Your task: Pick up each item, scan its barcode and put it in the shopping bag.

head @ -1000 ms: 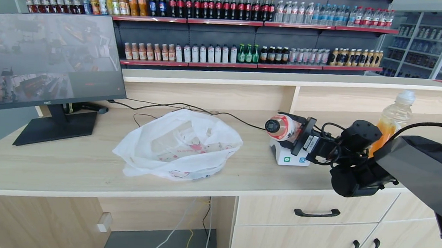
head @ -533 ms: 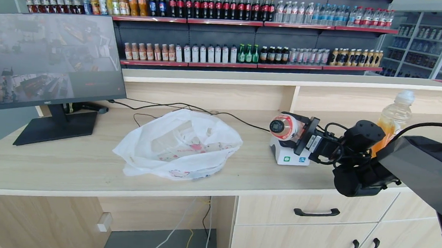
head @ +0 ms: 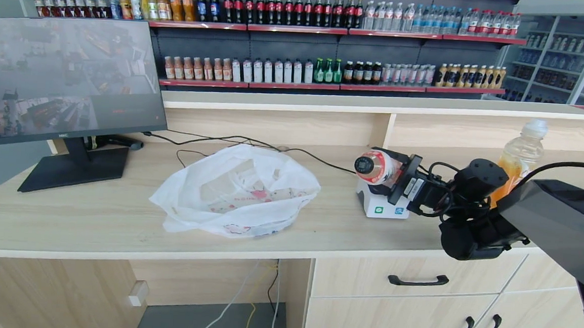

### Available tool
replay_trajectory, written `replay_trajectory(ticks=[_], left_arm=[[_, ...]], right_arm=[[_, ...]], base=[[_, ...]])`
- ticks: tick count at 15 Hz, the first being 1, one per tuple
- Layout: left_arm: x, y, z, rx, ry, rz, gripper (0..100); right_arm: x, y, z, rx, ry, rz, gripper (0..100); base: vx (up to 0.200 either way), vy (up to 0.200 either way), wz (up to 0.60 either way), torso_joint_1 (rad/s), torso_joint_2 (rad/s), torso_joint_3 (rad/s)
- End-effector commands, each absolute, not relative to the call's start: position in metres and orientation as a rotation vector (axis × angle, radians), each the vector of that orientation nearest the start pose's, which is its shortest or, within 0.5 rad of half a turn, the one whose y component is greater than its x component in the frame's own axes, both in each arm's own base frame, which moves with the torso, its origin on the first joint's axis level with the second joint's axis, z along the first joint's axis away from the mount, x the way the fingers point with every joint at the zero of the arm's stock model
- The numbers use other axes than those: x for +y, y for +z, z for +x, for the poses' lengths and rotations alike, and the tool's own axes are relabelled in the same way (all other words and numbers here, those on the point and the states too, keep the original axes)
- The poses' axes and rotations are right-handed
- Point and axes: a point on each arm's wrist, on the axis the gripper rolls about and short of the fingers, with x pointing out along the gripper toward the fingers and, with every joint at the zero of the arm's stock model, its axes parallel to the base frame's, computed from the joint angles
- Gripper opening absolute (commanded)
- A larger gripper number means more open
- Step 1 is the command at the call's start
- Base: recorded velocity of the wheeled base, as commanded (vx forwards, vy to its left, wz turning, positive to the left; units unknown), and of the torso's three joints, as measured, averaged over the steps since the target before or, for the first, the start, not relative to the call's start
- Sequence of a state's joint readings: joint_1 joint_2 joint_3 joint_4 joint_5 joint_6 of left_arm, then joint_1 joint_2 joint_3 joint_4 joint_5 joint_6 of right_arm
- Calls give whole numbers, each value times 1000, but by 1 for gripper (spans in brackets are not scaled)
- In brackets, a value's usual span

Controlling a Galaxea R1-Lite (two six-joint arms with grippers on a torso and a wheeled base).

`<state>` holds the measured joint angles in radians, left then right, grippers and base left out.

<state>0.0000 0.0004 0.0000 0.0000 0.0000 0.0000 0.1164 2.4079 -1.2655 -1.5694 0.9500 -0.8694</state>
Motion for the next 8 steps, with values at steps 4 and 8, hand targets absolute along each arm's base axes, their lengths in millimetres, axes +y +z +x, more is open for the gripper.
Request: replay_trajectory(ticks=[4, 8], left_arm=[[0, 75, -23, 0, 0, 0, 100], [0, 75, -23, 0, 0, 0, 100]], right_arm=[[75, 120, 440, -857, 796, -951, 0], [79, 123, 431, -843, 810, -937, 0]], base=[[0, 0, 0, 0, 0, 0], [0, 0, 0, 0, 0, 0]])
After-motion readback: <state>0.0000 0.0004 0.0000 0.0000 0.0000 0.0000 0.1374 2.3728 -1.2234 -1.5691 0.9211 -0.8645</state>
